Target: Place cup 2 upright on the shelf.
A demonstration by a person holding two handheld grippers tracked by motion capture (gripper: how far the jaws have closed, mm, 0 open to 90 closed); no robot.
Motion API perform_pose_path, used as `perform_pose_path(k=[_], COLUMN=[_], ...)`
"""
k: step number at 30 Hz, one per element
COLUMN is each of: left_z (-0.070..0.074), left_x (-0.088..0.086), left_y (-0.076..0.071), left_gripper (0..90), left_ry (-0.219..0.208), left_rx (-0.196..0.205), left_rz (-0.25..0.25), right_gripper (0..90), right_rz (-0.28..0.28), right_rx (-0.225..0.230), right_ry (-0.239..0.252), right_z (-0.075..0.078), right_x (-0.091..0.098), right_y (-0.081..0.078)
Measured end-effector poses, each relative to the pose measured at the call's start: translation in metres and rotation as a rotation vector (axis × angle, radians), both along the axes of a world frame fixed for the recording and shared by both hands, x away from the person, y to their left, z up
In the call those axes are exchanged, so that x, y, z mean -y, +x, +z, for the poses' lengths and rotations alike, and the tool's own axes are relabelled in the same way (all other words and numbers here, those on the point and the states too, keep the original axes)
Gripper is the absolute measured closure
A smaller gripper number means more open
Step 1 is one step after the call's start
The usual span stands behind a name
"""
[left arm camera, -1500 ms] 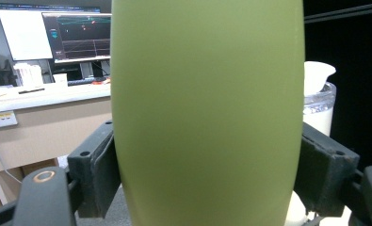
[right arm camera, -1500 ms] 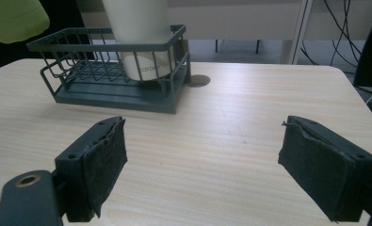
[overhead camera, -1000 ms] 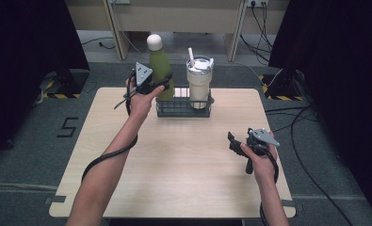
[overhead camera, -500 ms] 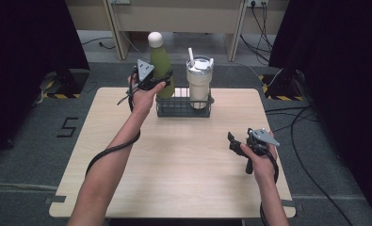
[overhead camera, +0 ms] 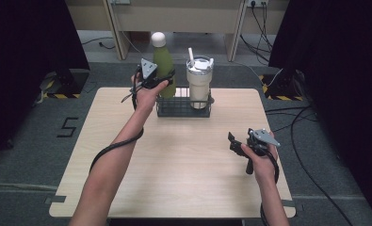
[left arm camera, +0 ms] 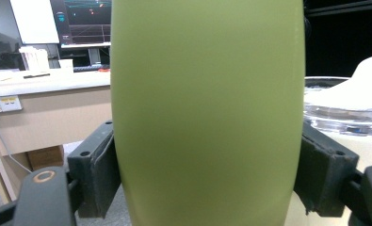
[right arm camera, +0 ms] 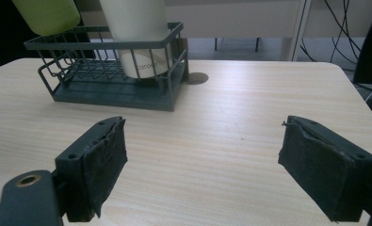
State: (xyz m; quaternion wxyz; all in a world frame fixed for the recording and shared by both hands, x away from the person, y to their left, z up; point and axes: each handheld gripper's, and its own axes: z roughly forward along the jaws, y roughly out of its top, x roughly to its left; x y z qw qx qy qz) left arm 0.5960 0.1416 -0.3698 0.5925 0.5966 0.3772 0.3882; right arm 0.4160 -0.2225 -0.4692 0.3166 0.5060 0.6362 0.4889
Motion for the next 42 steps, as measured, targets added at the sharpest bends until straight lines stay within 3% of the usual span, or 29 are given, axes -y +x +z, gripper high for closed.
perform_pose_path(k=[42], left_z=[-0.039], left_x=[0.007], left_y=[0.020], left_gripper=[20.3], left_ry=[0.036], left_rx=[-0.105], left_rz=[0.024], right_gripper=[15.0], right_rz=[0.014], right_rx=[-0.013], right_ry=[-0.012], right_z=[-0.005], right_x=[-0.003], right_y=[0.001])
